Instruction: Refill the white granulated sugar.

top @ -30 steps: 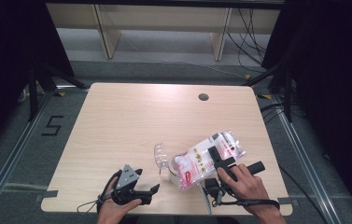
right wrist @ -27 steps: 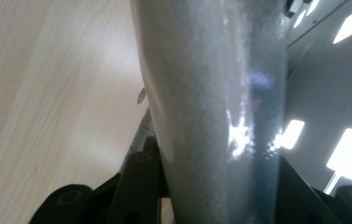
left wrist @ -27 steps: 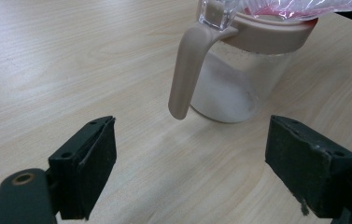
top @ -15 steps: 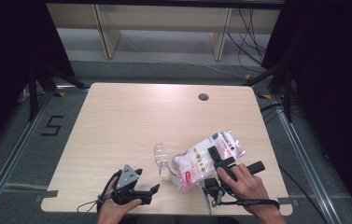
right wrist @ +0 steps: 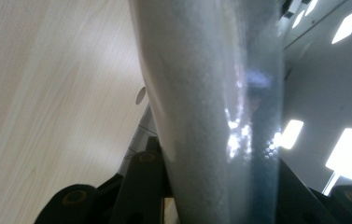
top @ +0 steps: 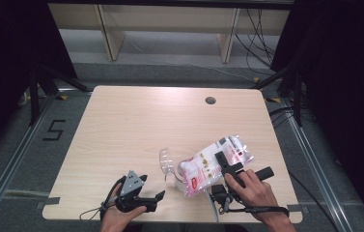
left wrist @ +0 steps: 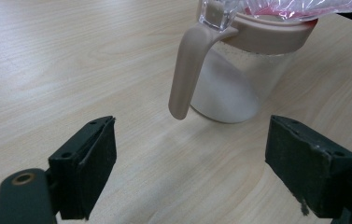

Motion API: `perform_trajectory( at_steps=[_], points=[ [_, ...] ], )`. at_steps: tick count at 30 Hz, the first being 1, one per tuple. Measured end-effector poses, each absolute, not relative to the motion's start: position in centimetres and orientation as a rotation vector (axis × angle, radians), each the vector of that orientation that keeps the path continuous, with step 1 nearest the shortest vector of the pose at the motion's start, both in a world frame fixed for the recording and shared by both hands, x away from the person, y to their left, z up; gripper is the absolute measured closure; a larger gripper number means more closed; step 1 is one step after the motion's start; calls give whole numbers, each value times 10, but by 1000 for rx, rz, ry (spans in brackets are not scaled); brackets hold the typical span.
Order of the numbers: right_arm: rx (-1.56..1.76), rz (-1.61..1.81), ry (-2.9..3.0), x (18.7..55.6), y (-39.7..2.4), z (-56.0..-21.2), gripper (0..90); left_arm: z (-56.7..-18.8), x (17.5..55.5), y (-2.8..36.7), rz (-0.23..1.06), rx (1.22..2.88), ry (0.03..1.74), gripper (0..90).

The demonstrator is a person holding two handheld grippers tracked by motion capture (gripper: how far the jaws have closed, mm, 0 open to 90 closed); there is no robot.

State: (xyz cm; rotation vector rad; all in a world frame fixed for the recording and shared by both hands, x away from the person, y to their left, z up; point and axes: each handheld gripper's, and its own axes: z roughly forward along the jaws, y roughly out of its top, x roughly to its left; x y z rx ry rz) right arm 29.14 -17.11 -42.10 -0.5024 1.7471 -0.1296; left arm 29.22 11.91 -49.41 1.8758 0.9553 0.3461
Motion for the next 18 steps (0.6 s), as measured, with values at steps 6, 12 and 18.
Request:
perform_trajectory(
  at_steps=[6, 12, 18],
  points=[
    [-522, -135, 1743, 292, -171, -420, 757, -494, 292, 119, 347, 1876, 955, 162],
    [-511, -129, 1743, 292, -171, -421, 764, -494, 292, 118, 344, 1870, 957, 162],
    [-531, -137, 1737, 292, -170, -419, 770, -494, 292, 119, 348, 1874, 956, 162]
  ],
)
